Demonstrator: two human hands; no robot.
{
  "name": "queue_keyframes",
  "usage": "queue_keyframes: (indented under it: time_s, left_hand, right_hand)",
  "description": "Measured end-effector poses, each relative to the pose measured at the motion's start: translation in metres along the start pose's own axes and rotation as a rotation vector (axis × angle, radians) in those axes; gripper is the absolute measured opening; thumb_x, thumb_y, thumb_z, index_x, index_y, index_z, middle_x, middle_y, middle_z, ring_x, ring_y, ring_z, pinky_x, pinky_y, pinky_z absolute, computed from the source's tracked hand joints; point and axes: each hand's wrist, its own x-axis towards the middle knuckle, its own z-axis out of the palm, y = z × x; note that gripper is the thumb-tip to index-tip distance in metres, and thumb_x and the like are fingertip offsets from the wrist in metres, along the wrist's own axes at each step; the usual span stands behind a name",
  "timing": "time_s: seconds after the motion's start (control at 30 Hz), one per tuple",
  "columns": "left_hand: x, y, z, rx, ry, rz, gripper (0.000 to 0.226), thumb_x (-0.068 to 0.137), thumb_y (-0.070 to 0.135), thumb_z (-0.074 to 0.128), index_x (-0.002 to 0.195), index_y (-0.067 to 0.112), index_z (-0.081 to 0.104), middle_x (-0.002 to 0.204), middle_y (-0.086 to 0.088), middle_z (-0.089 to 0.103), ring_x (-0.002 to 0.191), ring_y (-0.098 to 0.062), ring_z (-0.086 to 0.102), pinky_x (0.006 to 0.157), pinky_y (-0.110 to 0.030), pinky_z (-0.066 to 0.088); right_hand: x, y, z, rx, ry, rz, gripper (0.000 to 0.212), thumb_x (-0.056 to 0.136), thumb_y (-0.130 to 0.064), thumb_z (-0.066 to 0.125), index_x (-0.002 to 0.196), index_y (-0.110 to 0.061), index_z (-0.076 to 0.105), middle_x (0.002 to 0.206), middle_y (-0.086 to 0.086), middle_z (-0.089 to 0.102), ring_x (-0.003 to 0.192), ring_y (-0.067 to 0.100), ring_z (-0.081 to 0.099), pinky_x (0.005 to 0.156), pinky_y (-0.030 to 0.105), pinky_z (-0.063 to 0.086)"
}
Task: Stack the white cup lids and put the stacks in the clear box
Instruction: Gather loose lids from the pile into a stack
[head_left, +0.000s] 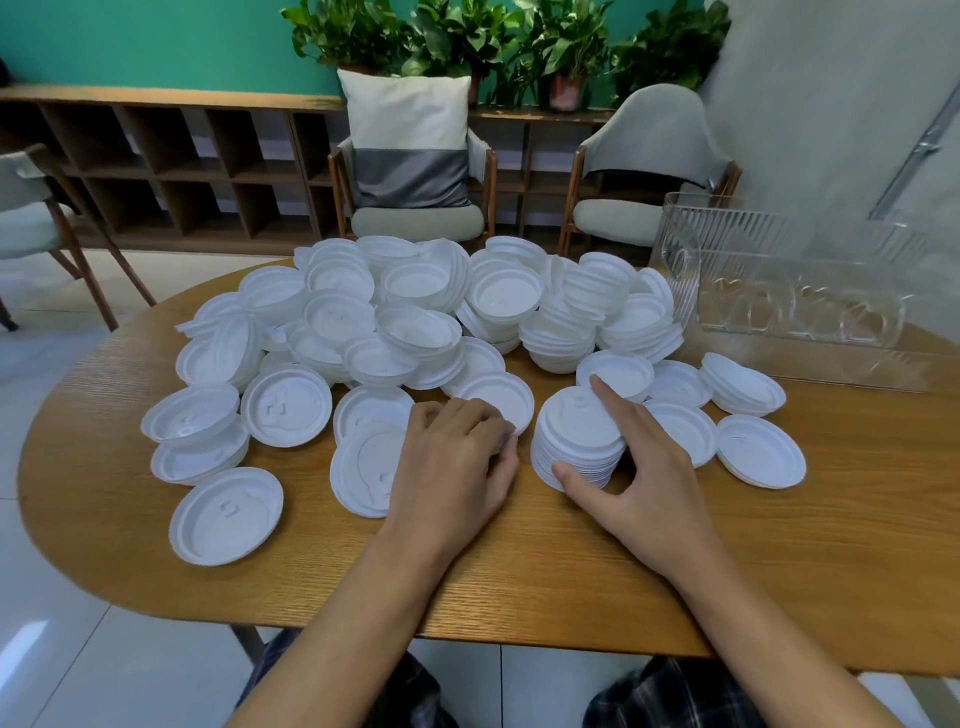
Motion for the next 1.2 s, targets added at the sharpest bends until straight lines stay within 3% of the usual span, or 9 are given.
queue_keyframes:
  time_s: [0.13,0.3,0.43,0.57,0.8,0.97,1.03,1.1,1.2]
  left_hand:
    - [0.0,-0.001,0.002,-0.019,-0.023,-0.003,0.01,0.087,0.015,0.082,0.094,0.014,0.075,0.094,0.003,0.07,0.087,-0.02,0.065,0.076,-0.038,0.049]
    - [0.001,-0.001,0.001,-0.064,-0.039,-0.041,0.014,0.087,0.019,0.084,0.091,0.015,0.071,0.092,0.005,0.068,0.084,-0.017,0.062,0.073,-0.033,0.047]
    - [0.003,0.002,-0.003,-0.154,-0.011,-0.108,0.018,0.09,0.033,0.077,0.092,0.016,0.07,0.09,0.007,0.067,0.081,-0.014,0.06,0.068,-0.025,0.045]
    - [0.003,0.006,-0.006,-0.193,0.009,-0.118,0.018,0.091,0.026,0.081,0.096,0.013,0.07,0.09,0.006,0.067,0.082,-0.01,0.062,0.065,-0.018,0.043]
    - [0.012,0.017,-0.011,-0.285,0.195,-0.112,0.03,0.097,0.014,0.074,0.124,0.002,0.068,0.101,-0.004,0.071,0.092,-0.011,0.065,0.081,-0.017,0.053]
    - [0.026,0.023,-0.02,-0.471,0.219,-0.313,0.038,0.1,0.011,0.069,0.138,0.009,0.067,0.11,0.001,0.069,0.098,-0.009,0.068,0.081,-0.011,0.053]
    - [0.03,0.029,-0.023,-0.576,0.204,-0.435,0.039,0.101,0.013,0.067,0.14,0.014,0.066,0.107,0.006,0.071,0.097,-0.006,0.069,0.078,-0.012,0.054]
    - [0.036,0.033,-0.023,-0.665,0.163,-0.516,0.04,0.101,0.014,0.068,0.14,0.018,0.066,0.107,0.009,0.074,0.097,-0.002,0.069,0.076,-0.012,0.054]
    - [0.044,0.033,-0.016,-0.642,0.064,-0.492,0.028,0.098,0.017,0.069,0.126,0.022,0.071,0.107,0.013,0.076,0.1,0.0,0.07,0.082,-0.019,0.056]
  right_hand:
    - [0.0,0.001,0.0,0.002,-0.003,0.0,0.092,0.082,-0.042,0.085,0.16,-0.032,0.037,0.145,-0.018,0.051,0.132,-0.023,0.035,0.104,-0.002,0.025]
    - [0.001,-0.002,-0.001,0.028,-0.001,-0.003,0.091,0.081,-0.063,0.073,0.159,-0.031,0.039,0.152,-0.019,0.047,0.141,-0.012,0.036,0.108,0.001,0.025]
    - [0.001,-0.001,-0.002,0.05,0.004,0.009,0.085,0.084,-0.062,0.07,0.158,-0.031,0.041,0.152,-0.021,0.048,0.139,-0.016,0.035,0.108,0.0,0.026]
    - [0.001,-0.001,-0.002,0.053,0.003,0.022,0.086,0.083,-0.061,0.072,0.158,-0.032,0.042,0.15,-0.024,0.048,0.138,-0.018,0.036,0.108,0.0,0.027]
    - [0.002,0.0,-0.001,0.065,0.004,0.022,0.086,0.083,-0.061,0.075,0.157,-0.031,0.043,0.15,-0.019,0.052,0.14,-0.01,0.041,0.11,0.005,0.031]
    - [0.002,-0.001,-0.002,0.082,0.002,0.028,0.089,0.082,-0.06,0.077,0.159,-0.039,0.037,0.152,-0.024,0.048,0.139,-0.015,0.037,0.106,-0.001,0.028]
    - [0.002,-0.002,-0.002,0.103,0.011,0.03,0.091,0.082,-0.057,0.08,0.159,-0.044,0.033,0.151,-0.025,0.047,0.137,-0.017,0.038,0.106,0.0,0.03]
    - [0.002,-0.002,-0.003,0.127,0.01,0.026,0.093,0.082,-0.055,0.081,0.159,-0.048,0.029,0.151,-0.025,0.05,0.137,-0.011,0.043,0.109,0.011,0.038]
    - [0.002,-0.004,-0.005,0.173,-0.011,0.025,0.1,0.082,-0.054,0.082,0.159,-0.053,0.019,0.145,-0.026,0.055,0.133,-0.007,0.051,0.108,0.02,0.044]
